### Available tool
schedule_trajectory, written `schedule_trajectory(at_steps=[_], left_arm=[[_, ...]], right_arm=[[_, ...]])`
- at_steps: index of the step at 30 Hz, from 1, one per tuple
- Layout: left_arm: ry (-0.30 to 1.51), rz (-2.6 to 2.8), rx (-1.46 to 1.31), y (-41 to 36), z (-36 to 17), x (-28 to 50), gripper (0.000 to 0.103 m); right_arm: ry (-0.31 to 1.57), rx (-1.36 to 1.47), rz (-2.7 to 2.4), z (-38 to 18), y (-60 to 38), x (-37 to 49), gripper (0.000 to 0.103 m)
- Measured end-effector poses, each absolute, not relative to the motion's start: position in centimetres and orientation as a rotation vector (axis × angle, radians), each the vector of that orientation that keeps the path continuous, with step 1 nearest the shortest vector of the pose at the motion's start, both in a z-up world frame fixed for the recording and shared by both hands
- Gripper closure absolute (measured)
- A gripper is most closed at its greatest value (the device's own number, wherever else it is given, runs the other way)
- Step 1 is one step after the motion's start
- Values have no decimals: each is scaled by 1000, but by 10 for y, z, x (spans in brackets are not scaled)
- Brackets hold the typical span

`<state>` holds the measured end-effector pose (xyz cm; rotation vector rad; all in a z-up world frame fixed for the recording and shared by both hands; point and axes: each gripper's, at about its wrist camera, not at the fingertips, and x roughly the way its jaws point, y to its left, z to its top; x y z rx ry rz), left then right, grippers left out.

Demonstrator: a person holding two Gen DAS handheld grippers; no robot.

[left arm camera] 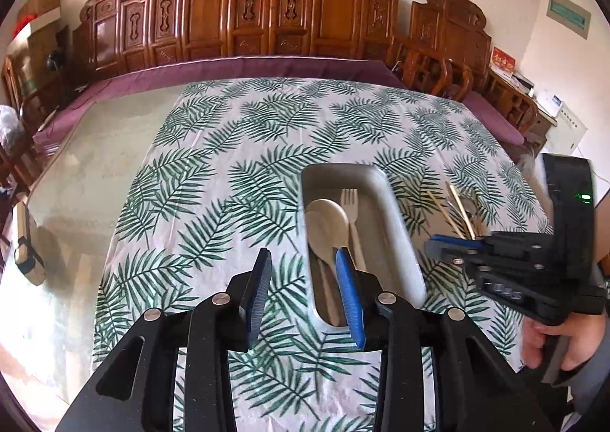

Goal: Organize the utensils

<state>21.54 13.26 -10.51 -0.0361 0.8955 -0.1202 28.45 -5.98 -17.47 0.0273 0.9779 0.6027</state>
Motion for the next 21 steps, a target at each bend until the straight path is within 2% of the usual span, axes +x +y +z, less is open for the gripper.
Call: schedule_trajectory(at_steps=[1,2,6,7,9,11,14,21], left_arm=[[893,-123,-33,129,-104,214,65],[890,-124,-29,124,-102,213,56],[881,-134,-26,110,-98,212,42],[878,-135,-25,106,-97,212,33],[870,-147,-26,96,-95,212,30],[874,-152,-26,87,-96,214,20],[867,-160,-21,72,-97,216,16],[891,-196,-3,37,-110,225,16]], right_arm=[[966,20,595,-170,-69,279,92],[960,17,591,-167,-75,277,92],[938,-12,553,-156,-110,262,92],[934,-16,545,-155,-116,259,92],[930,-26,525,-153,-133,255,92],[928,-36,503,-154,-150,249,92],[928,-46,467,-158,-174,243,84],[967,-11,394,-178,-215,249,83]])
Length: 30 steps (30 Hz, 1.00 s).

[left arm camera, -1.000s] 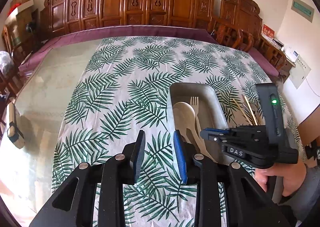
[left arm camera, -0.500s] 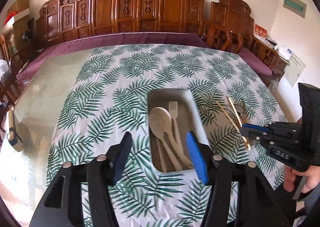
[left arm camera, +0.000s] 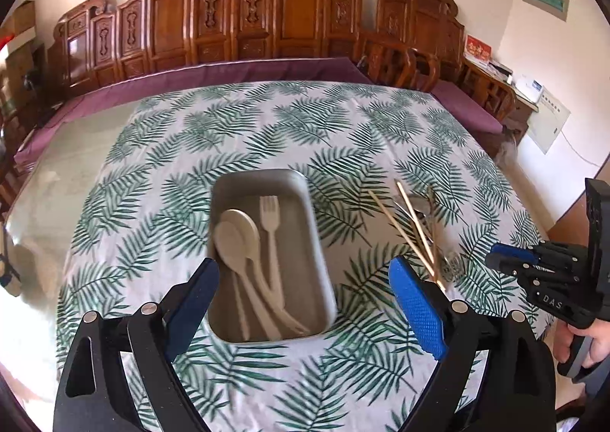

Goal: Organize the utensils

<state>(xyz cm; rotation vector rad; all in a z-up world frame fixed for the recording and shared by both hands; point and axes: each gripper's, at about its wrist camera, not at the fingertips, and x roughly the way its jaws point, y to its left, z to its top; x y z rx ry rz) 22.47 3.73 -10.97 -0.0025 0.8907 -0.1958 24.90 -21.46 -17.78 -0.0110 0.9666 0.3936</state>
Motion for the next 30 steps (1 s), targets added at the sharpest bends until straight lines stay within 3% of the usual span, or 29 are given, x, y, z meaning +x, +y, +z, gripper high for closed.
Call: schedule_trajectory(at_steps=[5,9,25,28,30], left_arm=[[905,-219,5,18,-118,230,16],[920,-231,10,7,-125,233,16],[956,-272,19,-16,-141,238,16],[958,-280,20,-19,-142,237,16],[958,-281,21,-19,-143,236,16]], right_arm=[[996,14,373,-192,-228,260,83],[1025,61,357,-207,-232,278,76],[1177,137,227,-269,-220,345,76],[1181,163,228,-270,-225,347,79],[1187,192,234,-270,-229,345,86]])
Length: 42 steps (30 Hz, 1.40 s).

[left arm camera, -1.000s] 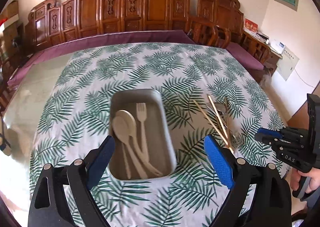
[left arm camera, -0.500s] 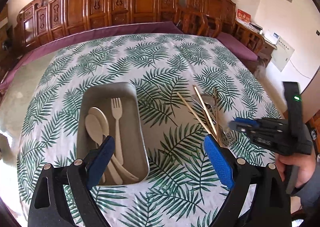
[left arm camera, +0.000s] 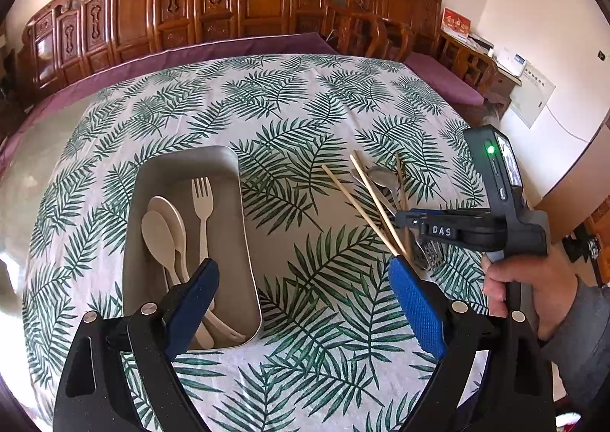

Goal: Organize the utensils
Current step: 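Grasp a bamboo chopstick from the pile with the right tool, then grasp another bamboo chopstick with the left tool while the right tool holds its chopstick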

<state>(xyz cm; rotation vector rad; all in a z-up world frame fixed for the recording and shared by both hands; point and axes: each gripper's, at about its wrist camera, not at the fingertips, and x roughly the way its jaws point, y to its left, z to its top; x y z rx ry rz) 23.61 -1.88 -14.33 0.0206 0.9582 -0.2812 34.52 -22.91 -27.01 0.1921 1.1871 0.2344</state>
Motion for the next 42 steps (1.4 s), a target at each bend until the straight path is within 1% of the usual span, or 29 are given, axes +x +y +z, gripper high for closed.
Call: schedule_trajectory(at_steps=[4,7,8,15,22,30,32,34,38,39,41,42], left_arm=[[961,-284,20,-20,-145,236,16],[964,-284,20,-21,-146,236,16],[966,-283,20,-22,-146,237,16],[995,-275,35,-37,-163,249,16],[1030,-260,53,-65,-189,276,16],[1057,-237,74,-98,-216,307,17],[1068,-223,62,-102,-220,314,24],[1077,-211,45,-104,-224,322,27],[1098,-196,46,-111,-232,331,39],[1101,-196,48,-113,-233,332,41],[1109,-196,57,-116,-237,334,55],[1119,-197,58,-118,-239,335,58]], right_arm=[[1189,250,238,-269,-235,340,89],[1183,260,232,-265,-238,335,96],[1184,264,238,-264,-239,334,97],[1149,262,243,-250,-262,316,97],[1094,191,257,-234,-287,296,97],[1073,163,276,-230,-305,282,97],[1072,173,278,-230,-309,280,97],[1072,182,279,-232,-312,279,97],[1076,186,283,-235,-314,278,97],[1076,188,284,-236,-314,277,97],[1076,188,284,-236,-314,277,97],[1075,188,285,-236,-314,277,97]])
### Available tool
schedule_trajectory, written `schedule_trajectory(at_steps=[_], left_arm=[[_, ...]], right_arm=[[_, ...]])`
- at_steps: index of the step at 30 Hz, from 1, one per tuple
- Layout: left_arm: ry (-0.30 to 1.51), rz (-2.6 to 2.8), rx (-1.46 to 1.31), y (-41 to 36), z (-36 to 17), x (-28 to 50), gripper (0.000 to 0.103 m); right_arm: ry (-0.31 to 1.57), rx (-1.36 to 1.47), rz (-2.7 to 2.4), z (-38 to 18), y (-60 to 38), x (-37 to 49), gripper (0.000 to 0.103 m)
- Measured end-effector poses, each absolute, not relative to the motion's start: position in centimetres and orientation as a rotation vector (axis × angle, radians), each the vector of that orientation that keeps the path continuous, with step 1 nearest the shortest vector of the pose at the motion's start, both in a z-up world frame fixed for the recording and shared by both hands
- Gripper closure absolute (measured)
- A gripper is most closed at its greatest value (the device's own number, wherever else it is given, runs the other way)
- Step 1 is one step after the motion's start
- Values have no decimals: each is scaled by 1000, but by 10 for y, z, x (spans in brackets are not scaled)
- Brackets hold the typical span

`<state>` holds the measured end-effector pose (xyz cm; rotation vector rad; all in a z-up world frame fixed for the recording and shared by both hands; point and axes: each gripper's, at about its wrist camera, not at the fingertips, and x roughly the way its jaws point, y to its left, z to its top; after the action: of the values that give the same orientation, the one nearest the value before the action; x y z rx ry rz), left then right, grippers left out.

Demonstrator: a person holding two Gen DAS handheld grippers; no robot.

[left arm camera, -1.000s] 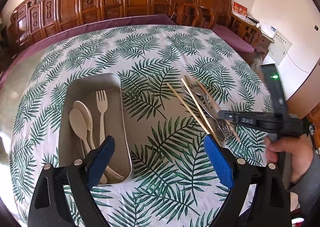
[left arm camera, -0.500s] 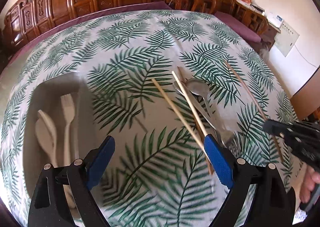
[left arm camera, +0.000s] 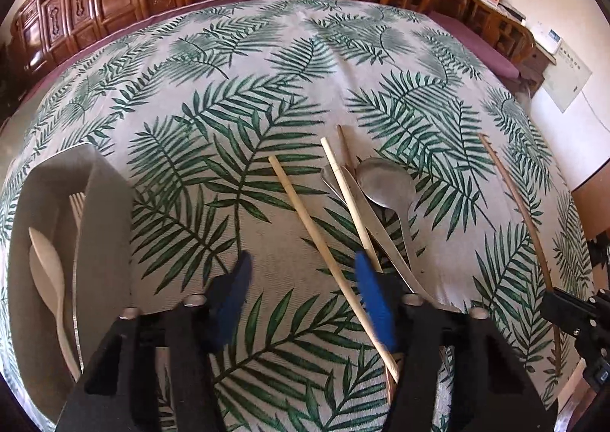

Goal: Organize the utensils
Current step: 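Grasp another bamboo chopstick with the left tool while the right tool holds its chopstick, then carry the chopstick into the tray and open the left tool while the right tool carries its chopstick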

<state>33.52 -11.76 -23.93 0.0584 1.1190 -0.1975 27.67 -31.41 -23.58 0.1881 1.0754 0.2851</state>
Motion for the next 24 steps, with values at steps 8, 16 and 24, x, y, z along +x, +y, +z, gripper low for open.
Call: schedule_trajectory(at_steps=[8,16,24], left_arm=[[1126,-184,124,-124,-245,331,70],[1154,-196,105,-107,-243,325,99],[1123,-203,81,-91,-222,312,99]], right_arm=[[1078,191,285,-238,-314,274,97],[1069,188,294,-232,-308,272,97],[1048,180,309,-218,-295,267,97]])
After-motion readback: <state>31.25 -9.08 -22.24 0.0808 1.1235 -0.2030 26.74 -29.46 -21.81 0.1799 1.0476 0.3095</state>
